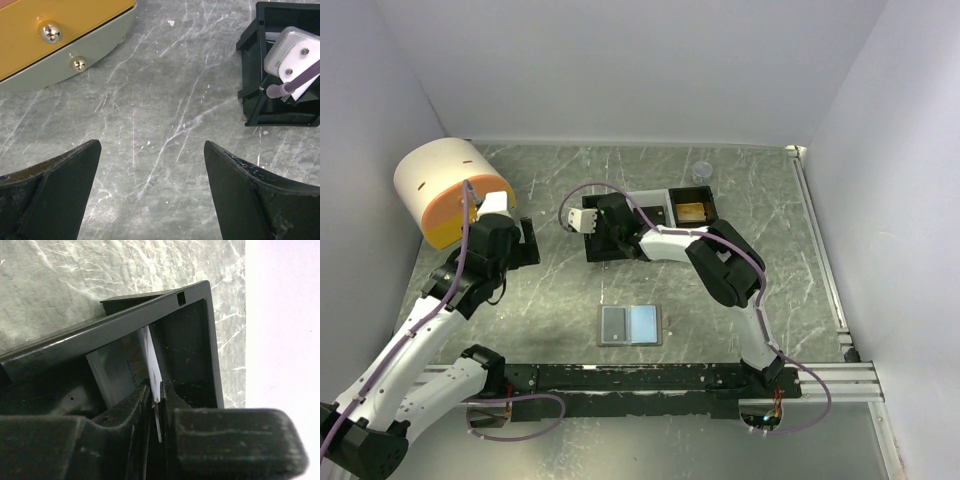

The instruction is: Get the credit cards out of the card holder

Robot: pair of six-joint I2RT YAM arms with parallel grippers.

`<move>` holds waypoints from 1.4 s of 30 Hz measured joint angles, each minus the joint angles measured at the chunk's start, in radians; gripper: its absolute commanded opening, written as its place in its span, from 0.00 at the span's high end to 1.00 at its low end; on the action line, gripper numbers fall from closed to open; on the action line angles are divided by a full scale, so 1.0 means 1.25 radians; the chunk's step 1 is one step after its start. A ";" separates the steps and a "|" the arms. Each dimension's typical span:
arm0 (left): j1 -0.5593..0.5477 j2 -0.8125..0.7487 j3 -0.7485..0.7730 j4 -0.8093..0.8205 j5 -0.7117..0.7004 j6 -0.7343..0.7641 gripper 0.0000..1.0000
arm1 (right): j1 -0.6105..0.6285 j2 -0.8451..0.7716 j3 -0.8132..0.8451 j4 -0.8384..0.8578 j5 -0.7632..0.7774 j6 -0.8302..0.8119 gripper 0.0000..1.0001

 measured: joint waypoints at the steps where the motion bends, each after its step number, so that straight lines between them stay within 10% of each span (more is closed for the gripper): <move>1: 0.002 0.000 0.000 0.001 0.003 0.001 0.04 | 0.000 0.000 0.000 0.002 0.000 -0.001 0.80; 14: 0.032 0.009 -0.005 0.017 0.040 0.010 0.05 | 0.000 0.000 -0.004 -0.011 -0.010 0.004 0.45; 28: 0.045 0.012 -0.005 0.024 0.066 0.017 0.05 | -0.001 -0.038 -0.010 -0.031 -0.031 0.052 0.39; 42: 0.045 0.014 -0.006 0.024 0.070 0.019 0.04 | -0.021 -0.457 -0.164 0.044 0.097 0.610 0.16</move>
